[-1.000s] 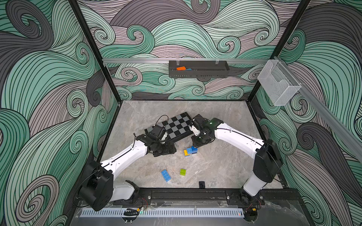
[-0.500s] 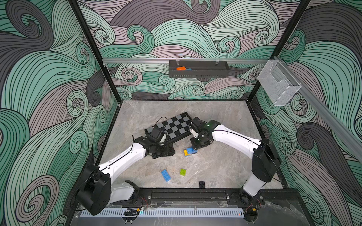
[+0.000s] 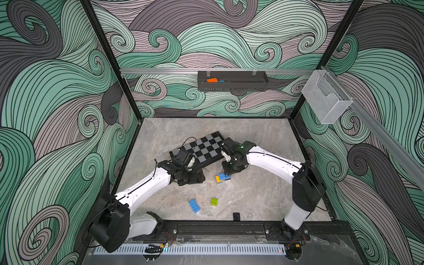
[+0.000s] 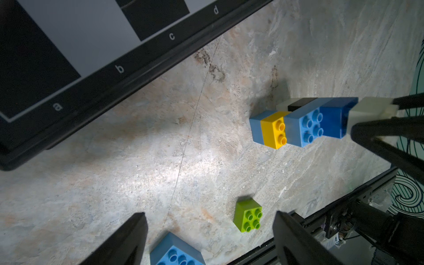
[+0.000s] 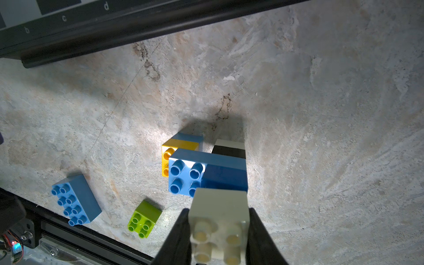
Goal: Assemble a giraffe with lego
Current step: Assemble the lego brick with the lego brick.
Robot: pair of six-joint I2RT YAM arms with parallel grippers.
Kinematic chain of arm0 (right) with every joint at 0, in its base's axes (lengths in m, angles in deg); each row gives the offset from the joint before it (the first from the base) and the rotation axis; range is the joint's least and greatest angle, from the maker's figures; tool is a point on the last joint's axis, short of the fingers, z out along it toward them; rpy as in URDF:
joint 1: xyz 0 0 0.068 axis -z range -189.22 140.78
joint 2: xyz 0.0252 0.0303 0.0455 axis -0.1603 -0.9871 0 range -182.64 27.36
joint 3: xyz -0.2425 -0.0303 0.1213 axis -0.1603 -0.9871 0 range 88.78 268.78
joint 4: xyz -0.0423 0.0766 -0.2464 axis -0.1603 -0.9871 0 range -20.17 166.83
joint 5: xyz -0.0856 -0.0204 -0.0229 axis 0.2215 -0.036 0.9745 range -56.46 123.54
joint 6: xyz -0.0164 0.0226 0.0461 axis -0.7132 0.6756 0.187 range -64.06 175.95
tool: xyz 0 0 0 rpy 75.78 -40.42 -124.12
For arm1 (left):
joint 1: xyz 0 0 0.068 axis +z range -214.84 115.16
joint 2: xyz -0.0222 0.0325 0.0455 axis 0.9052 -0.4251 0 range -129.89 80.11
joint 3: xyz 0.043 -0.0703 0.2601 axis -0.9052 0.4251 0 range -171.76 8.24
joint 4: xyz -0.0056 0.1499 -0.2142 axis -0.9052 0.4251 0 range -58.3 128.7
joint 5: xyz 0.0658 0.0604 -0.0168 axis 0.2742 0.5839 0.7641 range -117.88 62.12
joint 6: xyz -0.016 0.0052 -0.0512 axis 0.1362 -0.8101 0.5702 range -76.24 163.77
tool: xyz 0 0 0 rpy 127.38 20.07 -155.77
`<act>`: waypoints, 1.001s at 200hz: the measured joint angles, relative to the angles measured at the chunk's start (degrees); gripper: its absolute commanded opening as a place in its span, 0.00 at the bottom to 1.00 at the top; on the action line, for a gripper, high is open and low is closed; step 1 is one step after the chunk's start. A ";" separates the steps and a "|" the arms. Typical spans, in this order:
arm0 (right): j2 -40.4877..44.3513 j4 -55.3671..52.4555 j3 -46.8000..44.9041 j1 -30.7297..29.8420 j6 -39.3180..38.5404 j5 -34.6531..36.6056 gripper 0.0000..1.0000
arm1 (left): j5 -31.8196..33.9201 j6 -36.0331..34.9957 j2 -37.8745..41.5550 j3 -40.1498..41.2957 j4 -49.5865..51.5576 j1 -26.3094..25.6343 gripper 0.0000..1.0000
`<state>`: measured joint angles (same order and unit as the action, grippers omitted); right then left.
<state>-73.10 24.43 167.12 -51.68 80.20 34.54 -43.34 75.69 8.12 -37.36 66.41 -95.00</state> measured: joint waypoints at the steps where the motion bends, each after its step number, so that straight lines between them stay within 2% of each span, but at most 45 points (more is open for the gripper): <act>1: 0.00 0.00 0.00 0.00 0.02 0.00 0.20 | 0.00 0.00 0.00 0.00 -0.02 0.00 0.90; 137: -0.52 -0.22 0.28 0.04 -2.62 0.46 0.20 | 0.00 -0.33 0.00 2.36 -1.46 0.00 0.90; 200: -3.54 -4.24 4.57 0.35 -3.72 0.33 0.21 | 1.27 -1.14 0.00 2.36 -2.62 0.00 0.90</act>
<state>-76.64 20.19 171.69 -51.33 76.48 34.87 -42.08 74.55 8.12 -35.00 63.79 -95.00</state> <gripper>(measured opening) 0.345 0.898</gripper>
